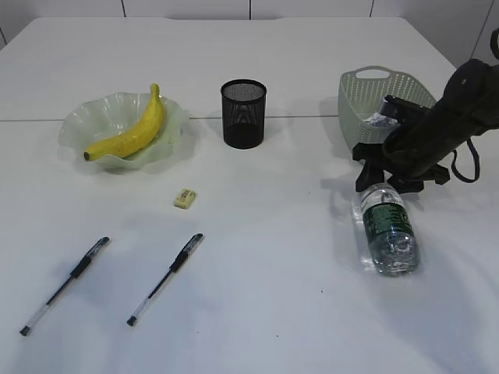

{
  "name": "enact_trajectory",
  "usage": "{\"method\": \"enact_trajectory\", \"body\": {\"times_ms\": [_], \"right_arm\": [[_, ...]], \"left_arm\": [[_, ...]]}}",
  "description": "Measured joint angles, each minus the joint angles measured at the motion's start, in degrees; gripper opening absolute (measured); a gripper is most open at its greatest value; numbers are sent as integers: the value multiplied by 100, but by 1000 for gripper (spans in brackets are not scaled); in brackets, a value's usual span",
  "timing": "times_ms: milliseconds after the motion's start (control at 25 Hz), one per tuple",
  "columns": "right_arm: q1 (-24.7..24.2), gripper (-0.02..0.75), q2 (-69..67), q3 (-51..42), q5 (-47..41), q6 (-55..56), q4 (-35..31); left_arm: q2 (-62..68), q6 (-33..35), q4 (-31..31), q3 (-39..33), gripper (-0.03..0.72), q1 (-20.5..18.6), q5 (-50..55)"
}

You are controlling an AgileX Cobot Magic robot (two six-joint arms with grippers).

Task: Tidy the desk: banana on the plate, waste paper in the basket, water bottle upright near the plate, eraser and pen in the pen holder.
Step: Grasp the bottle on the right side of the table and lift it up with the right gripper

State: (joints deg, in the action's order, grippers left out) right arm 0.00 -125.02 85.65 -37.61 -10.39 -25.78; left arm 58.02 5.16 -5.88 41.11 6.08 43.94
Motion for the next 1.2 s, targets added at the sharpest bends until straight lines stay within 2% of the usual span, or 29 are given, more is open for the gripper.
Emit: {"method": "enact_trajectory", "body": {"times_ms": [400,680,1200], "right_arm": [[0,300,72,22,-192,-128,151],[0,269,589,22,-287,-482,321],[0,261,1772,11,-845,-1229,343]], "left_arm": [[0,0,0,0,382,0,0],[0,0,0,0,382,0,0],[0,0,-30,0,382,0,20]]}}
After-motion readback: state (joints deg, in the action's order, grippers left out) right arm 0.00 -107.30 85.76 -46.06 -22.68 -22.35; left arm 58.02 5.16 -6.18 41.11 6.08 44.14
